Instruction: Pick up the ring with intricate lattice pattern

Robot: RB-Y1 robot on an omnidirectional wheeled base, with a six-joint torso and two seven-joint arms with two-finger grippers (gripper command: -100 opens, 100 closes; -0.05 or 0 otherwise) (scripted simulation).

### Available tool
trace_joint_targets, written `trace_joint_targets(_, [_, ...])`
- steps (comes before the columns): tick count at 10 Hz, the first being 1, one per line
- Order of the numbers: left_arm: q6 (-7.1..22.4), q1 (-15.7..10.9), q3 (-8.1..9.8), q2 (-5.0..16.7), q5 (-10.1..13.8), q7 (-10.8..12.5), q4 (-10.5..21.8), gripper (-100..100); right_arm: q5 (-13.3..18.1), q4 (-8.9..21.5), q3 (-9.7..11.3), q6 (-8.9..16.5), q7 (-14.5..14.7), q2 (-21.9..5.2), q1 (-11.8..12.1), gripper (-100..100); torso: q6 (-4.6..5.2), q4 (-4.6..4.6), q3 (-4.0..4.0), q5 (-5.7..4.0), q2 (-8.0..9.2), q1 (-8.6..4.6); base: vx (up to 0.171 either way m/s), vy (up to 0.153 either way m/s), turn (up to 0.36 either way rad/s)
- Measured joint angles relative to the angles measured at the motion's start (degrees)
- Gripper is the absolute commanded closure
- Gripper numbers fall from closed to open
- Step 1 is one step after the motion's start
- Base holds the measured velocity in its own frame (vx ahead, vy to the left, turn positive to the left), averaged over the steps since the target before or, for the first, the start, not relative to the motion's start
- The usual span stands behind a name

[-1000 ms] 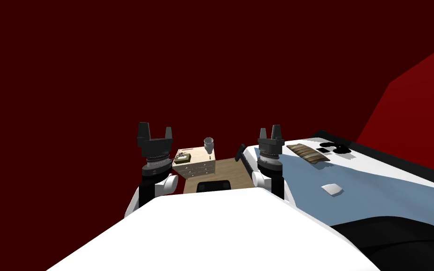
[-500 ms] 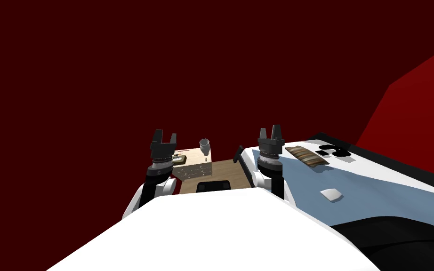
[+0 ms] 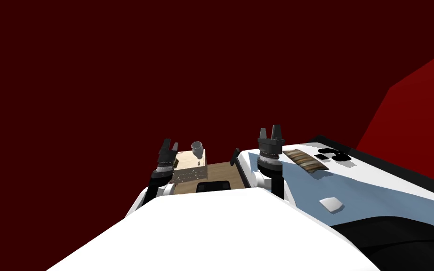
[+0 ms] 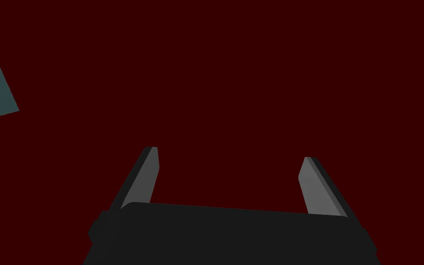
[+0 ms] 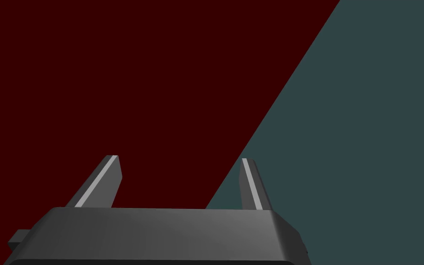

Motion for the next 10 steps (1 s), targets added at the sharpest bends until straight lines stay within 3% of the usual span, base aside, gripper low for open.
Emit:
trace_joint_targets(2, [1.25,1.22,-0.19,-0.42,0.27,-1.57,2.76,-100,0.0,0.0,0.0,0.0,0.0,-0.01,-0.01,0,0.0,0.02,0.07,0.01,0.15,0.18,0.086,-0.177,0.007])
trace_joint_targets(4, [2.69,1.35,0.71,0.02,1.03,-2.08,4.97,-100,0.0,0.0,-0.01,0.0,0.0,-0.01,-0.01,0,0.0,0.05,0.14,0.09,0.25,0.51,0.047,-0.079,0.005])
trace_joint_targets(10, [2.58,3.0,2.14,0.08,2.56,-4.53,14.22,-100,0.0,0.0,-0.01,0.0,0.0,-0.02,-0.01,0,0.01,0.08,0.22,0.1,0.39,0.58,0.064,-0.147,0.009])
